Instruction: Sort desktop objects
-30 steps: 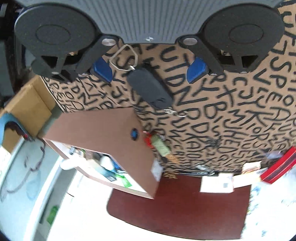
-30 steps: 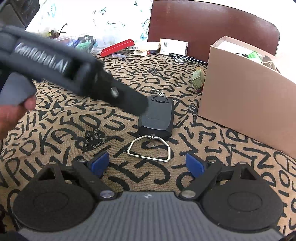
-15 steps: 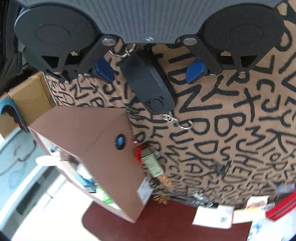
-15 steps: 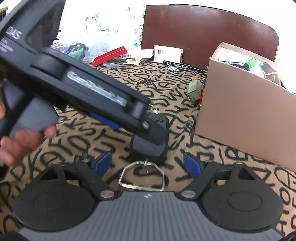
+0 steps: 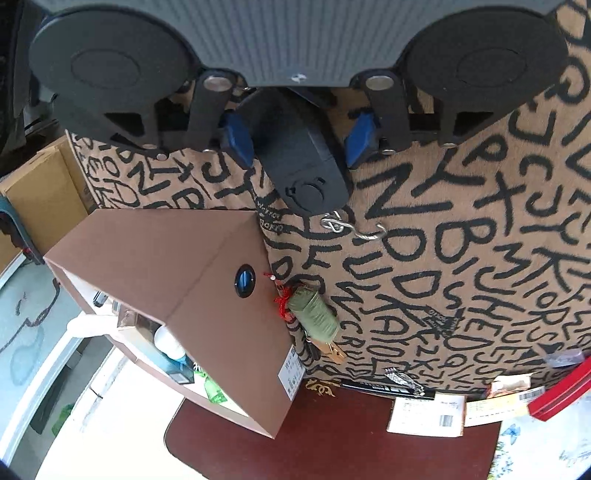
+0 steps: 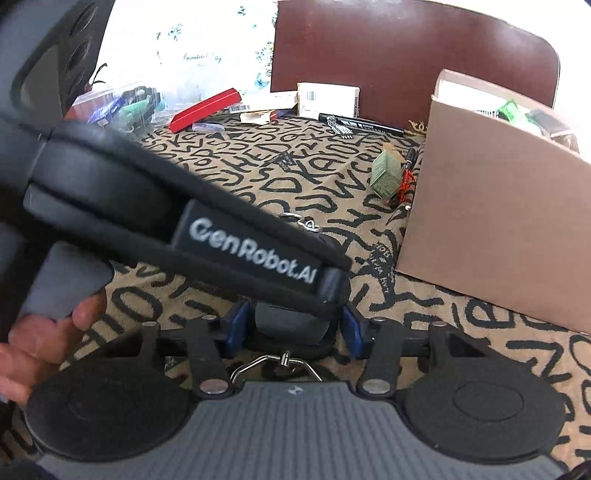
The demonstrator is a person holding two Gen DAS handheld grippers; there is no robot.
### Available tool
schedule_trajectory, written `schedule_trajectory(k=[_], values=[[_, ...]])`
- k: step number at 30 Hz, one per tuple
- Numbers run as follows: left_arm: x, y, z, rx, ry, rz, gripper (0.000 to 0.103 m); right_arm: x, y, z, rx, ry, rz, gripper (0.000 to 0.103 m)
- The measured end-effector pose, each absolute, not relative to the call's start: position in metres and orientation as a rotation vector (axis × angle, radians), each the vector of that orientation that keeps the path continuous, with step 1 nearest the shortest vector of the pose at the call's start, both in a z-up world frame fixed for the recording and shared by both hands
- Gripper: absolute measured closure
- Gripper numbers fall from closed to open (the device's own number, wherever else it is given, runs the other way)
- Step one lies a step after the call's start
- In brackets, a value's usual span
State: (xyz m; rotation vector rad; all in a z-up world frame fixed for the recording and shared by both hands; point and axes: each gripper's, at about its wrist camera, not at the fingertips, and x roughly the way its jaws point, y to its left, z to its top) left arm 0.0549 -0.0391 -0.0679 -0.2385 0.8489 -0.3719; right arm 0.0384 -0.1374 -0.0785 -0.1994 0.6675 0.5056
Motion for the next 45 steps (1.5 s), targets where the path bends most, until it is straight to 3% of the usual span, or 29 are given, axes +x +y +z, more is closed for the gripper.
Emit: schedule_trajectory(k=[2,12,27,36,45], values=[[0.048,-0.038,-0.061,-0.242,0.834,-0.368,0.053,0.032,-0.14,-0.074,-0.19,0.656,0.507,0.052],[0.01,-0.061,0.012,-0.145,0.586,-0.407,0.053,-0.006,-0.163,-0.012,-0.161,0.438,0.471,0.052],[0.052,-0.097,0.096,-0.128,0.375,-0.509,0.054,0.024,-0.191,0.064,-0.173,0.176,0.346,0.052],[0.11,-0.113,0.104,-0.117,0.369,-0.546,0.054,0.081,-0.202,0.072,-0.136,0.165,0.285,0.052],[0.171,-0.12,0.072,-0.142,0.454,-0.562,0.054,0.144,-0.21,0.048,-0.122,0.26,0.264,0.052]])
